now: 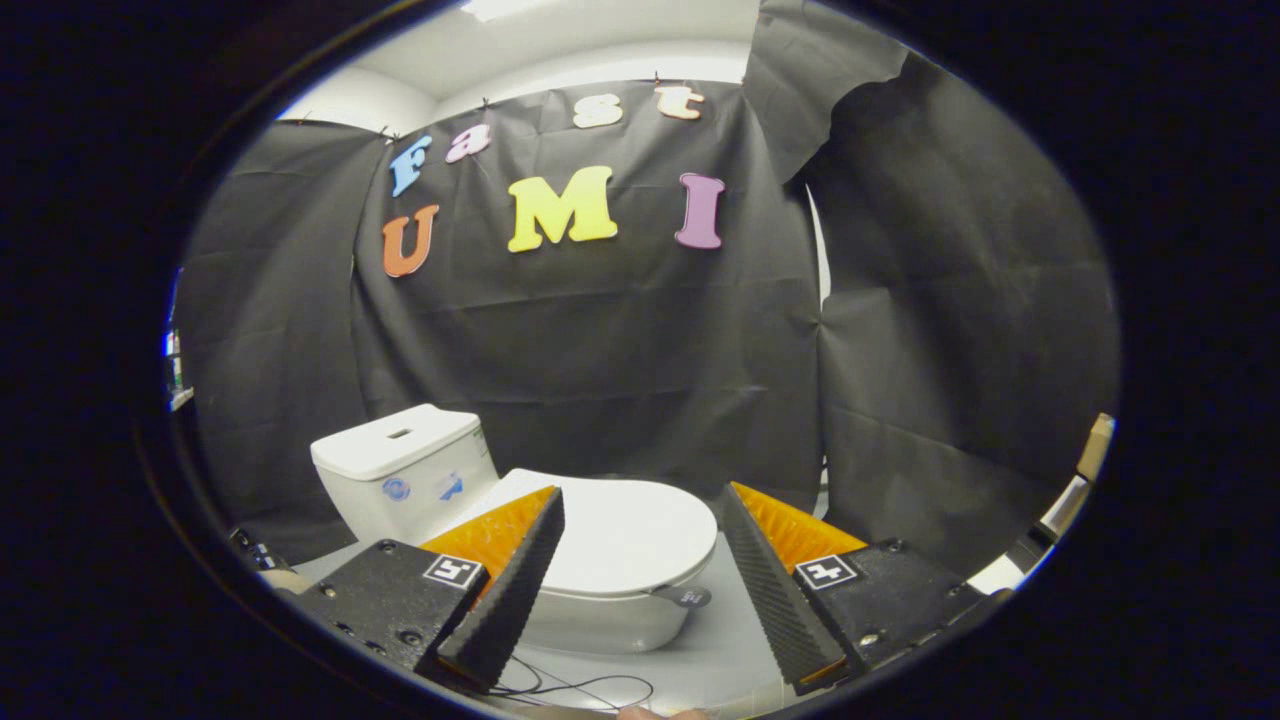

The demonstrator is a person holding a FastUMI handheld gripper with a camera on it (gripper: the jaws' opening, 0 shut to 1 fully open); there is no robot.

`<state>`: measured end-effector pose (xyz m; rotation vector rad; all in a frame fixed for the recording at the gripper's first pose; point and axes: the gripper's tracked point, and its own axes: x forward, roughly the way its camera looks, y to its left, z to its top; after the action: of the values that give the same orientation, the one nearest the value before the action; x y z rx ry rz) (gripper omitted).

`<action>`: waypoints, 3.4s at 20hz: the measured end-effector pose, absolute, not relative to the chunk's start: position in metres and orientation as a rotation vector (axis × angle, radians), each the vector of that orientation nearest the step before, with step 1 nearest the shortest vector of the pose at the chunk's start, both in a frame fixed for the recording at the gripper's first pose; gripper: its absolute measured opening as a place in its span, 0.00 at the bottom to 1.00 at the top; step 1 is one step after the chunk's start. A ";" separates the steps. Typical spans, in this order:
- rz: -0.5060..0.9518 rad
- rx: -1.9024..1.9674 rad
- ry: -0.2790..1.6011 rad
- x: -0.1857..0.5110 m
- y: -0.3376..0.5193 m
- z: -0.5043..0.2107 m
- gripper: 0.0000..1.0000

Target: Open the toilet lid.

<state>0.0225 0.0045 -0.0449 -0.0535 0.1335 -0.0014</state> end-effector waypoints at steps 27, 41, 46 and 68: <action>-0.126 0.550 0.789 0.132 -0.065 -0.239 0.97; -0.041 0.918 0.806 0.151 -0.069 -0.290 0.79; 0.040 0.971 0.765 0.161 -0.067 -0.285 0.61; 0.025 1.150 0.710 0.184 -0.068 -0.265 0.05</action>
<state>0.1837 -0.0677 -0.2652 1.1500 0.7100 0.0250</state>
